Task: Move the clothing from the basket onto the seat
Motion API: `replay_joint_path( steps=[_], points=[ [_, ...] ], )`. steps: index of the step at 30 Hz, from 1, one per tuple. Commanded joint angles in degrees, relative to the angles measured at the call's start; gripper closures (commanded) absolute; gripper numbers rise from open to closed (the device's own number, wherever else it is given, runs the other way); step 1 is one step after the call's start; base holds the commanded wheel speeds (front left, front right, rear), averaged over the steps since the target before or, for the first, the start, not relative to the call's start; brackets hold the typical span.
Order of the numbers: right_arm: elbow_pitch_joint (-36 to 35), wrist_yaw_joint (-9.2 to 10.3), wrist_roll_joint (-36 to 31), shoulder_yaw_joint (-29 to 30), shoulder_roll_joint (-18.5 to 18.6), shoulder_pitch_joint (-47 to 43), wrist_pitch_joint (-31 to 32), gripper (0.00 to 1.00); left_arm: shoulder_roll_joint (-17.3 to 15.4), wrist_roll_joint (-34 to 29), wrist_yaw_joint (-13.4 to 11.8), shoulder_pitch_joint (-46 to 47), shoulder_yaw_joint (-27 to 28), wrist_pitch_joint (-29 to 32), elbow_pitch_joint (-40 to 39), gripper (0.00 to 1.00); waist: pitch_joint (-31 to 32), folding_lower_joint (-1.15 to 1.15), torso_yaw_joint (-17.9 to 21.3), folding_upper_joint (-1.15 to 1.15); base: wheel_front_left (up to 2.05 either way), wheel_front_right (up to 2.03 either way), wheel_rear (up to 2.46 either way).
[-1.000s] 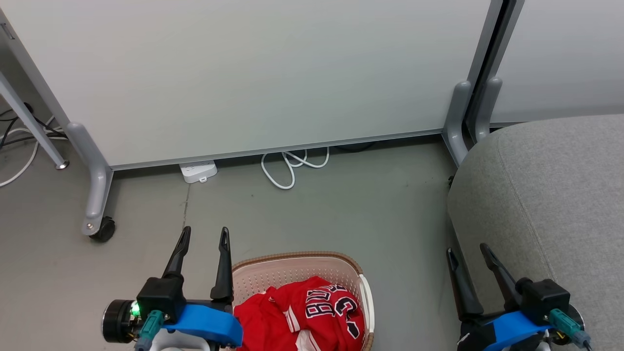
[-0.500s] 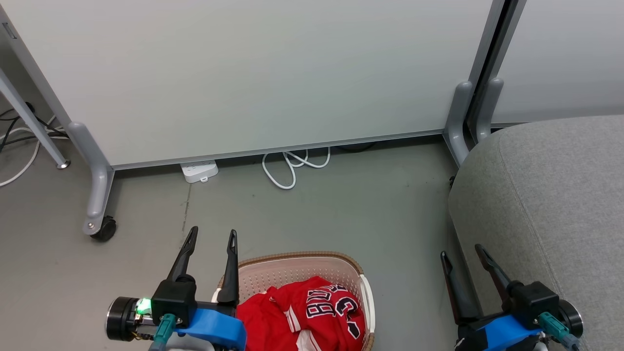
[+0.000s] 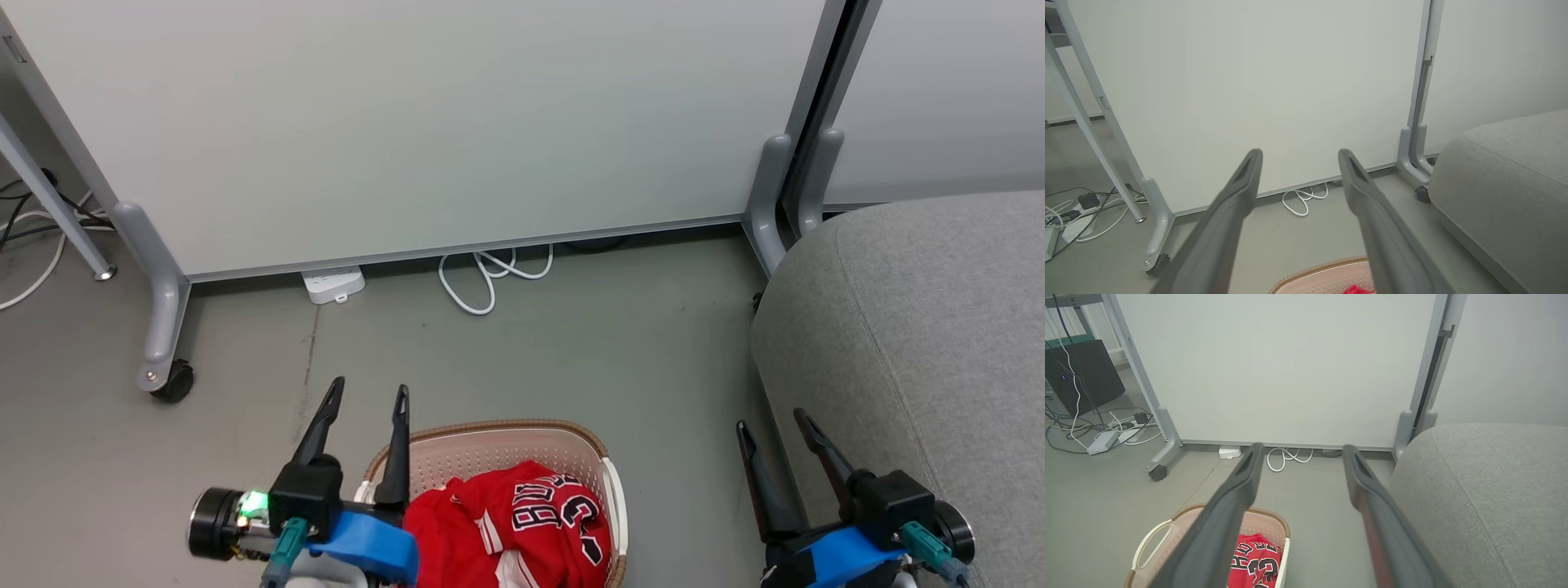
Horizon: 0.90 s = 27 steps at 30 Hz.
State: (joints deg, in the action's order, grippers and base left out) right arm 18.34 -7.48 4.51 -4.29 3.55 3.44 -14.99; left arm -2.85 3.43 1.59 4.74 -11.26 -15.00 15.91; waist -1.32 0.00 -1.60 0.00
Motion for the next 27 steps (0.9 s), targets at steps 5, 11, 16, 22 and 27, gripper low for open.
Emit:
replay_joint_path(
  steps=[5, 11, 16, 22, 27],
  points=[
    [-0.28, -0.03, -0.16, -0.13, 0.67, 1.53, -0.28, 0.00, -0.61, -2.10, 2.21, 4.14, -1.59, -0.23, 2.92, 0.00, -1.96, 0.00, 1.37, 0.00, 0.00, 0.00, 0.00],
    [-1.00, -0.03, -0.06, -0.20, 1.37, 3.84, -0.26, 0.00, -2.25, -4.06, 4.42, 10.34, -5.33, -0.22, 8.49, 0.00, -6.44, 0.00, 4.05, 0.00, 0.00, 0.00, 0.00],
    [-1.89, -0.03, 0.32, -0.37, 1.90, 6.88, -0.26, 0.00, -3.78, -5.20, 5.44, 16.07, -9.59, -0.23, 14.34, 0.00, -11.83, 0.00, 6.70, 0.00, 0.00, 0.00, 0.00],
    [-2.96, -0.03, 0.48, -0.82, 1.94, 10.83, -0.26, 0.00, -5.51, -5.63, 5.86, 22.16, -14.81, -0.23, 21.22, 0.00, -18.33, 0.00, 9.42, 0.00, 0.00, 0.00, 0.00],
    [-3.67, -0.03, 0.84, -1.63, 1.91, 13.76, -0.26, 0.00, -6.59, -5.30, 5.86, 26.31, -20.60, -0.23, 27.78, 0.00, -23.03, 0.00, 11.12, 0.00, 0.00, 0.00, 0.00]
  ],
)
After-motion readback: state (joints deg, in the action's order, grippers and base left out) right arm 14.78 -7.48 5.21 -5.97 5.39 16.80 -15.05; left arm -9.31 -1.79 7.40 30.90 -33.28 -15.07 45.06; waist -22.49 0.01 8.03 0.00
